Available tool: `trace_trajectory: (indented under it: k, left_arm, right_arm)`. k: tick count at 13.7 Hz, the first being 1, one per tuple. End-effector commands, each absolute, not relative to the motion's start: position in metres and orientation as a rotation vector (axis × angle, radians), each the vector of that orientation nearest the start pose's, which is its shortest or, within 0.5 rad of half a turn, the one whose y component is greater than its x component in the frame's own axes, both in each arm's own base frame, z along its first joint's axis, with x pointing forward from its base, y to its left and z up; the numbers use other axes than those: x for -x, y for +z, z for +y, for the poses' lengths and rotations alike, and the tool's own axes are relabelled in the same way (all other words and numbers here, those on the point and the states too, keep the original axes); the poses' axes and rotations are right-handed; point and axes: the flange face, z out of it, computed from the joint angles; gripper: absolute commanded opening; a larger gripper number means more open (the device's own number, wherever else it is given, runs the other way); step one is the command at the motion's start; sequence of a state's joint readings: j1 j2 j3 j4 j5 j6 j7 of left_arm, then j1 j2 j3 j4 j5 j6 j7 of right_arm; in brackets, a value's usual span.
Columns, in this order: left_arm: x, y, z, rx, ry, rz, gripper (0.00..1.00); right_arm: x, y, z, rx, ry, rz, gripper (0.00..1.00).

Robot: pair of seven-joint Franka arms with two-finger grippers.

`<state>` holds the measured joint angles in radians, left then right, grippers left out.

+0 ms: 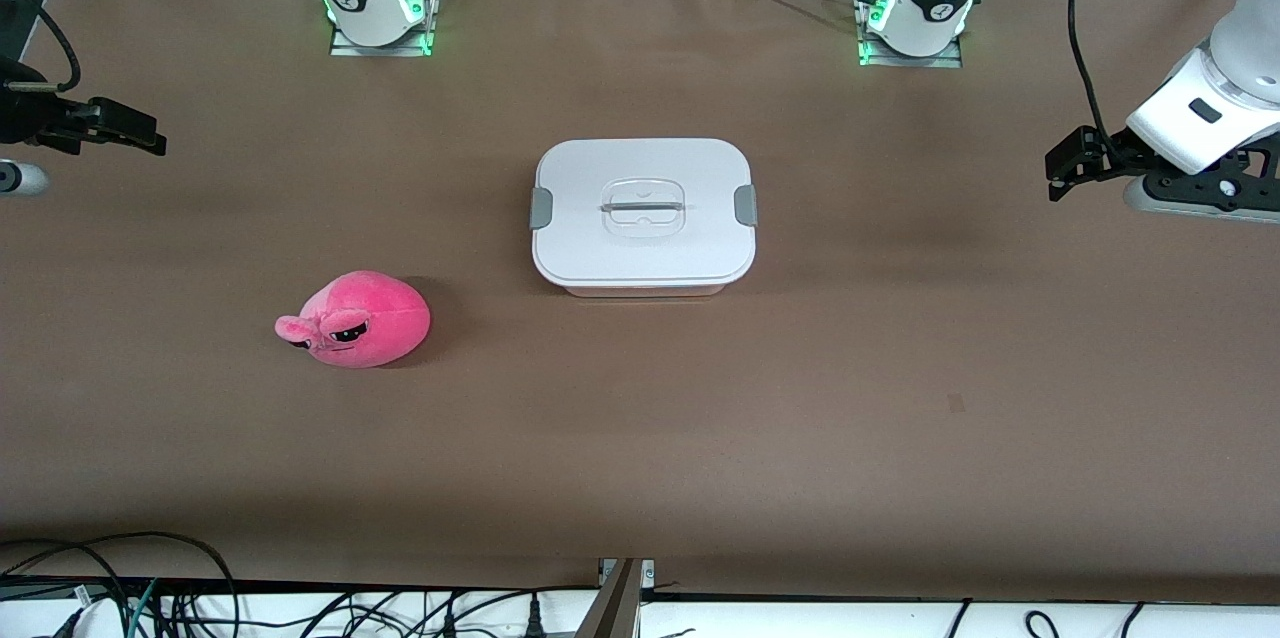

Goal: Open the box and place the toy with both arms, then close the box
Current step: 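Move the right gripper toward the pink plush toy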

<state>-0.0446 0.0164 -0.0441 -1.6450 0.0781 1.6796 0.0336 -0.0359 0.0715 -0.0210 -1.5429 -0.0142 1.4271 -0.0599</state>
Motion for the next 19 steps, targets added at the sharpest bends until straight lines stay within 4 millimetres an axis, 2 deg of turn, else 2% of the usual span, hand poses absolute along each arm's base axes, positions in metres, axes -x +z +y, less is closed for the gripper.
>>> trace_trajectory:
  k: [1,17,19]
  left_arm:
    - [-0.563,0.598,-0.044,3.07,-0.033,0.209,1.0]
    - [-0.563,0.598,-0.045,3.07,-0.033,0.209,1.0]
    - [-0.563,0.599,-0.046,3.068,-0.036,0.209,1.0]
  right_arm:
    - [-0.557,0.594,-0.032,3.133,0.275,0.008,1.0]
    - [-0.563,0.589,-0.022,3.109,0.269,-0.006,1.0]
    - [-0.57,0.58,-0.023,3.104,0.268,-0.01,1.0]
